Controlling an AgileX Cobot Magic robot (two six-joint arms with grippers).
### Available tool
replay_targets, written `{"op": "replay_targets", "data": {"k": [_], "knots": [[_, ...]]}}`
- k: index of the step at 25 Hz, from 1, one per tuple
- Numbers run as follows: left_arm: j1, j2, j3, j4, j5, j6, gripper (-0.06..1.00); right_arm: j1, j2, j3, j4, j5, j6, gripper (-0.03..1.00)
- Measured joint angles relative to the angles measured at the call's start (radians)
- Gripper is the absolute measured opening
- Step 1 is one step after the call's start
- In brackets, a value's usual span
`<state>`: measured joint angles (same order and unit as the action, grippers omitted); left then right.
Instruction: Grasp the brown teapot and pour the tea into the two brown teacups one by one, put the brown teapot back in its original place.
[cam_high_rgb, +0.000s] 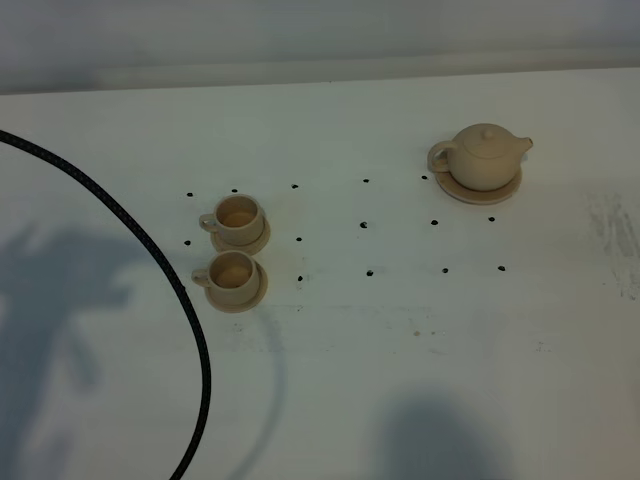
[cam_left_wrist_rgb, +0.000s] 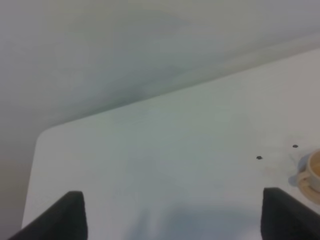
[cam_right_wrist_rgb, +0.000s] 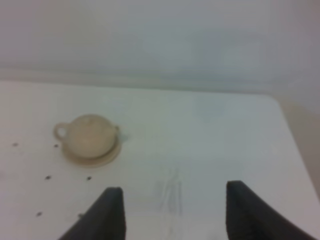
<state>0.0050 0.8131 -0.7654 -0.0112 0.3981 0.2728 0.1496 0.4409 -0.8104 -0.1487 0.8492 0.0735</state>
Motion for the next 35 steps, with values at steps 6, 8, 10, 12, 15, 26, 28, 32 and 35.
{"op": "replay_targets", "data": {"k": [6, 8, 10, 12, 15, 26, 28, 32, 35], "knots": [[0.000, 0.005, 0.000, 0.001, 0.002, -0.043, 0.67, 0.016, -0.118, 0.018, -0.011, 0.111, 0.035, 0.44], [-0.001, 0.023, 0.000, 0.001, 0.002, -0.055, 0.67, 0.016, -0.161, 0.057, -0.003, 0.120, 0.037, 0.44], [-0.007, 0.051, 0.000, -0.001, 0.002, -0.060, 0.67, 0.016, -0.206, 0.113, 0.010, 0.131, 0.039, 0.44], [-0.015, 0.074, 0.000, -0.012, 0.001, -0.061, 0.67, 0.016, -0.258, 0.157, 0.013, 0.142, 0.040, 0.44], [-0.021, 0.100, 0.000, -0.045, -0.001, -0.061, 0.67, 0.016, -0.322, 0.197, 0.014, 0.184, 0.047, 0.44], [-0.021, 0.122, 0.000, -0.082, 0.015, -0.061, 0.67, 0.016, -0.391, 0.234, 0.021, 0.203, 0.047, 0.44], [-0.021, 0.105, 0.000, -0.082, 0.047, -0.062, 0.67, 0.027, -0.355, 0.234, 0.030, 0.187, 0.037, 0.44], [-0.021, -0.003, 0.000, -0.079, 0.095, -0.099, 0.67, 0.066, -0.265, 0.234, 0.046, 0.103, 0.030, 0.44], [-0.021, -0.113, 0.028, -0.079, 0.125, -0.141, 0.67, 0.074, -0.221, 0.234, 0.046, 0.043, 0.030, 0.44]]}}
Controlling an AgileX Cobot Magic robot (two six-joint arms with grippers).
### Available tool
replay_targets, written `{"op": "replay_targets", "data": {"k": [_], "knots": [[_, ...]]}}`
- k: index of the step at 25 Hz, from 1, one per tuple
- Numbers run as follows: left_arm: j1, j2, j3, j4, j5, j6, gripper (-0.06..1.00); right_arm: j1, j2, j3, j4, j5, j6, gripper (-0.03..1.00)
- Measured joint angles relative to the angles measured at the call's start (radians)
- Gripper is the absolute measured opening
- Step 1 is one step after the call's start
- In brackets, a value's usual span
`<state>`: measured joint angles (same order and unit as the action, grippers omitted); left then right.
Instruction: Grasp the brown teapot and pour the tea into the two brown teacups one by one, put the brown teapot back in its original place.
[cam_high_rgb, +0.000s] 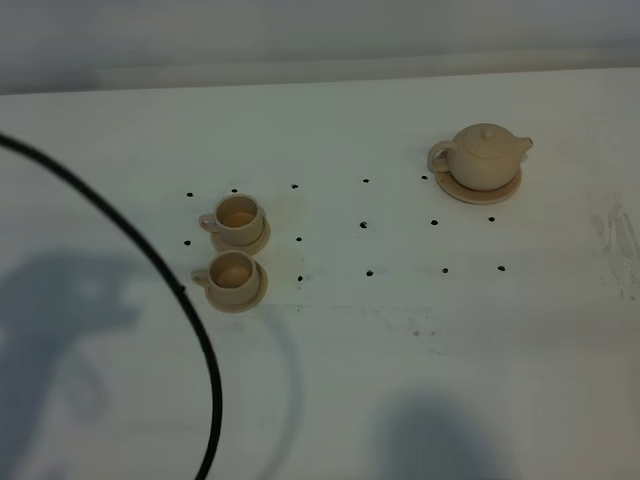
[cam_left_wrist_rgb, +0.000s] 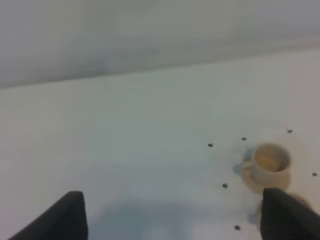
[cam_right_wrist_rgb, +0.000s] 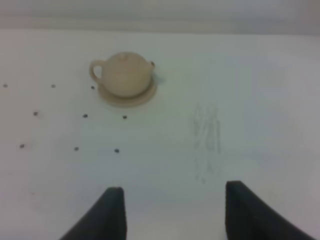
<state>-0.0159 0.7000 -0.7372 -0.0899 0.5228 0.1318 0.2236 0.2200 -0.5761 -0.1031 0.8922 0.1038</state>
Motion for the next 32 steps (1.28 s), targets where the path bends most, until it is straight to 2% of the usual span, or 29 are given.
{"op": "replay_targets", "data": {"k": [6, 10, 17, 26, 32], "knots": [[0.000, -0.223, 0.102, 0.051, 0.135, -0.087, 0.67, 0.000, 0.133, -0.002, 0.008, -0.086, -0.011, 0.44], [0.000, -0.341, 0.154, 0.096, 0.257, -0.158, 0.65, 0.000, 0.235, -0.060, 0.017, -0.117, -0.025, 0.44], [0.000, -0.490, 0.162, 0.105, 0.464, -0.179, 0.62, 0.000, 0.388, -0.152, 0.018, -0.156, -0.050, 0.44], [0.000, -0.638, 0.219, 0.107, 0.533, -0.206, 0.62, 0.000, 0.517, -0.188, 0.020, -0.189, -0.094, 0.44], [0.000, -0.702, 0.228, 0.109, 0.543, -0.192, 0.59, 0.000, 0.580, -0.188, 0.020, -0.239, -0.110, 0.44]]}}
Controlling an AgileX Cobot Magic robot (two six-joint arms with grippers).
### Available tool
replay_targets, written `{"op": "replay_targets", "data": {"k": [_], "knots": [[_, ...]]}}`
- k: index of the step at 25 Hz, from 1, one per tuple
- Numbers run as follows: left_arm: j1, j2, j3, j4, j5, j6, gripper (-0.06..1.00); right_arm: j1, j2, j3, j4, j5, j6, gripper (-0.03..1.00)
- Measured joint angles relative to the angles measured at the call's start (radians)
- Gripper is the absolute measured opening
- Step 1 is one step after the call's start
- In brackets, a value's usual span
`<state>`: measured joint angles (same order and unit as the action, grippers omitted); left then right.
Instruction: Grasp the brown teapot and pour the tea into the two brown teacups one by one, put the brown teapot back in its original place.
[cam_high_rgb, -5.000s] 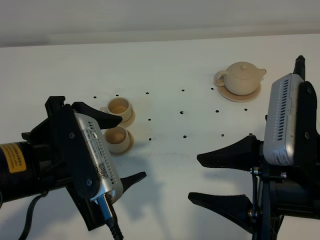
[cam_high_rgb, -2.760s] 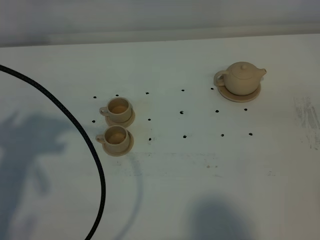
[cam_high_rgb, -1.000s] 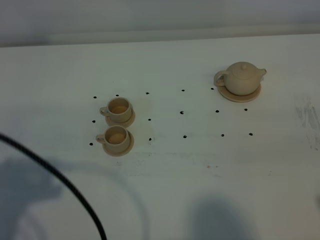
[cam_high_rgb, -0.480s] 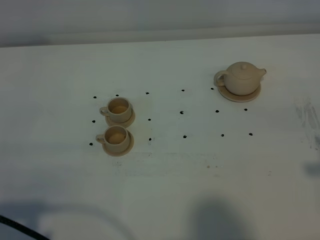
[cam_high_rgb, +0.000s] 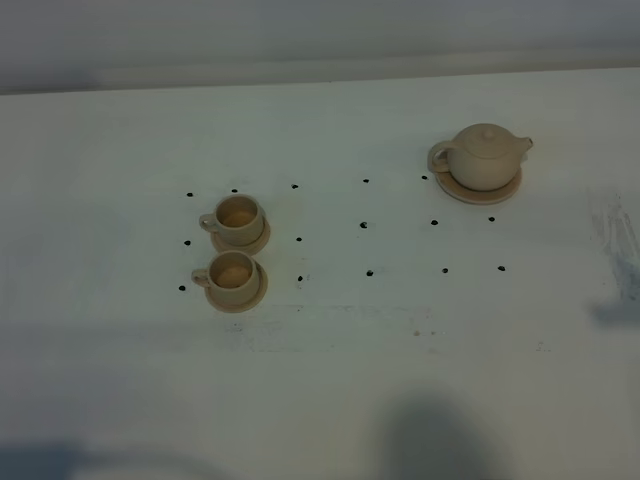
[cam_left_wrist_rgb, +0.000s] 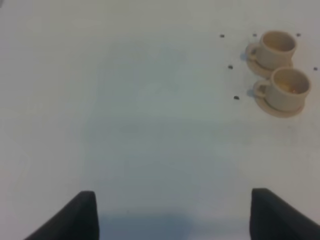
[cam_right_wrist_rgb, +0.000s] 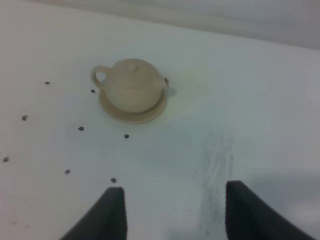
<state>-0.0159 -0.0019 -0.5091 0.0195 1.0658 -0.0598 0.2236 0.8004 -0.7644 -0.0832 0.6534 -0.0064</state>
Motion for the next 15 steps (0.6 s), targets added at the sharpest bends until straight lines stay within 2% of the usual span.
{"op": "replay_targets", "data": {"k": [15], "knots": [[0.016, -0.003, 0.002, -0.007, 0.000, 0.032, 0.57, 0.000, 0.090, 0.000, 0.001, -0.042, -0.011, 0.40]]}}
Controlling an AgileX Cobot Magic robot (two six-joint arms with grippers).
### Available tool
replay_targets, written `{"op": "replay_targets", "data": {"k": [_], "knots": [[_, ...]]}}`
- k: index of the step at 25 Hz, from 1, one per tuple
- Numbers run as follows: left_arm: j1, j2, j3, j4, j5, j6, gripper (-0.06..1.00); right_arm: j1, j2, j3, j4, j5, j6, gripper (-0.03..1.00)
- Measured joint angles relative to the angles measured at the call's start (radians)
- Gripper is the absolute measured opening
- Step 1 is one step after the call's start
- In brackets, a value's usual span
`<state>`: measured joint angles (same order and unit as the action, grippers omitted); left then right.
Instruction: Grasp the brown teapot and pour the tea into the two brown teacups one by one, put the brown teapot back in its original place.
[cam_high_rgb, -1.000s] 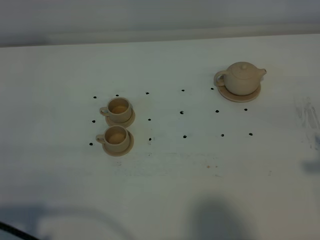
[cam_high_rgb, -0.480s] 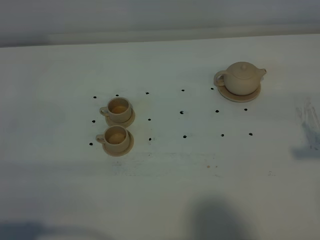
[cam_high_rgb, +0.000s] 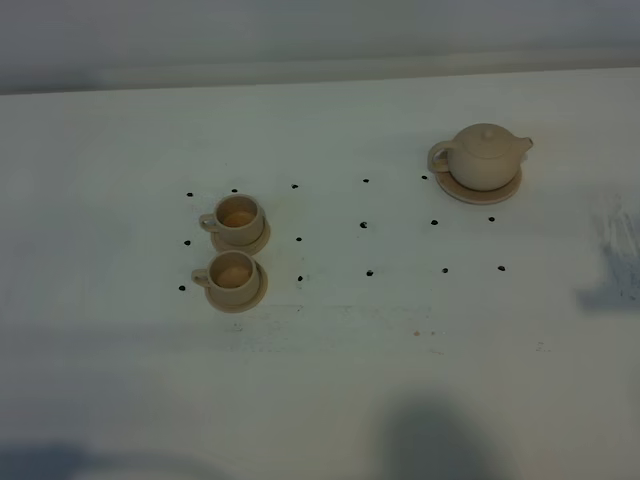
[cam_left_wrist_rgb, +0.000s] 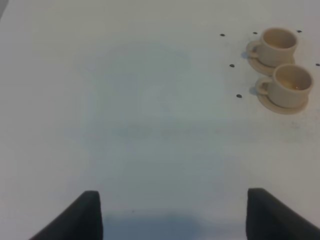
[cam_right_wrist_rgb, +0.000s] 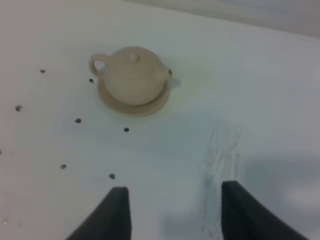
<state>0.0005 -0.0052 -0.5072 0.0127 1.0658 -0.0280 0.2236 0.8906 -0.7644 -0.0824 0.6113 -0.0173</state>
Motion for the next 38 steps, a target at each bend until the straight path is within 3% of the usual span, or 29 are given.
{"op": "replay_targets", "data": {"k": [13, 28, 38], "knots": [[0.002, 0.000, 0.000, 0.000, 0.000, 0.001, 0.57, 0.000, 0.039, 0.000, 0.022, -0.005, -0.005, 0.40], [0.002, 0.001, 0.000, 0.000, 0.000, 0.001, 0.57, -0.012, 0.166, -0.060, 0.044, -0.143, 0.031, 0.40], [0.002, 0.001, 0.000, 0.000, 0.000, 0.001, 0.57, -0.036, 0.368, -0.062, -0.183, -0.200, 0.078, 0.40]]}}
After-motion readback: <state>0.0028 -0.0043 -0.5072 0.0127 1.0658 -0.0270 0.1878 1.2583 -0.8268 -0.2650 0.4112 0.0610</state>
